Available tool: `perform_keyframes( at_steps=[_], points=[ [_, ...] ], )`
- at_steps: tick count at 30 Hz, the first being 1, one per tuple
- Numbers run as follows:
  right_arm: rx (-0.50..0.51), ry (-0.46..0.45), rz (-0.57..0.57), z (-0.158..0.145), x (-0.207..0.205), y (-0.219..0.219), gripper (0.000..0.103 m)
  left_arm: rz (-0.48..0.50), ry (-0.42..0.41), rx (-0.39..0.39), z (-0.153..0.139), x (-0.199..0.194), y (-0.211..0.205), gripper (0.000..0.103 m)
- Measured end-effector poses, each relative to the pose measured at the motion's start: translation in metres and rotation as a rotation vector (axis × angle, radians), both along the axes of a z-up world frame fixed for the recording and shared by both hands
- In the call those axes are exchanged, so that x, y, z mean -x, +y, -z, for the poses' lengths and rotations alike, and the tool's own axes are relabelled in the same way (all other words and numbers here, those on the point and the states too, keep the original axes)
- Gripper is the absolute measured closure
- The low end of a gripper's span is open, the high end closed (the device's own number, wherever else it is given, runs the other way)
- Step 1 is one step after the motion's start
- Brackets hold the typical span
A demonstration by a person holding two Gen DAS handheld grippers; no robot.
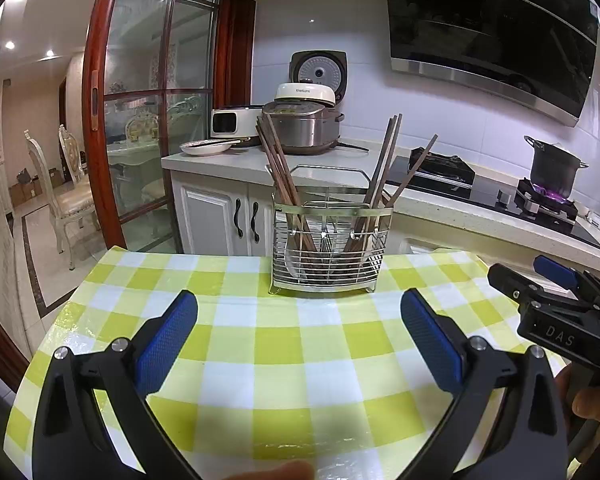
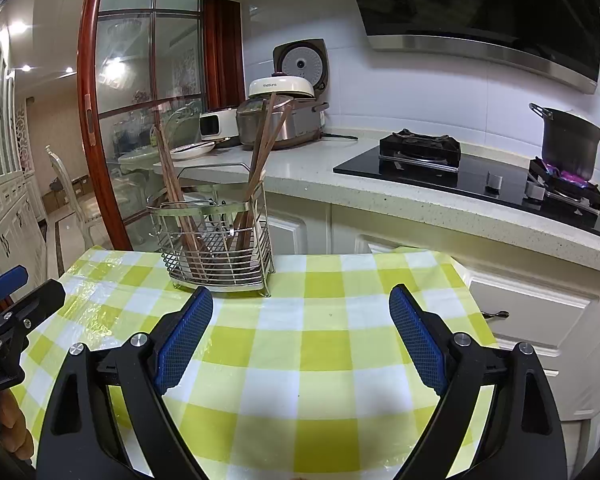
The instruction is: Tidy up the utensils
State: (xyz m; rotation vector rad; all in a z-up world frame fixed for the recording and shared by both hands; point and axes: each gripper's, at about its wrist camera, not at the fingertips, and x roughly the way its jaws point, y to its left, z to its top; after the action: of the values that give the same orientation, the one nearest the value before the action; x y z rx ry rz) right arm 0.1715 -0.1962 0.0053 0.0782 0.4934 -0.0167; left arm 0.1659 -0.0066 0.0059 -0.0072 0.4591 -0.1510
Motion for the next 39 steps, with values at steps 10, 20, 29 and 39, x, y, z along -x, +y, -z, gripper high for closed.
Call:
perform_keyframes(
  at_steps=[10,20,29,39],
  points=[
    [-0.001,0.0,0.001,-0.0002,0.0,-0.0006,0.019,0.0,0.0,0.001,0.0,-0.0011,-0.0014,0.005],
    [-0.003,0.0,0.001,-0.0007,0.0,-0.0008,0.019,0.002,-0.003,0.001,0.0001,-0.0005,-0.0018,0.005],
    [-0.002,-0.002,0.002,-0.0011,0.0008,-0.0011,0.019,0.003,-0.003,0.001,0.0005,0.0006,-0.0004,0.005],
    [-0.001,-0.002,0.002,-0.0015,0.0004,-0.002,0.019,0.004,-0.004,0.002,0.0006,0.0004,-0.0007,0.005]
  ],
)
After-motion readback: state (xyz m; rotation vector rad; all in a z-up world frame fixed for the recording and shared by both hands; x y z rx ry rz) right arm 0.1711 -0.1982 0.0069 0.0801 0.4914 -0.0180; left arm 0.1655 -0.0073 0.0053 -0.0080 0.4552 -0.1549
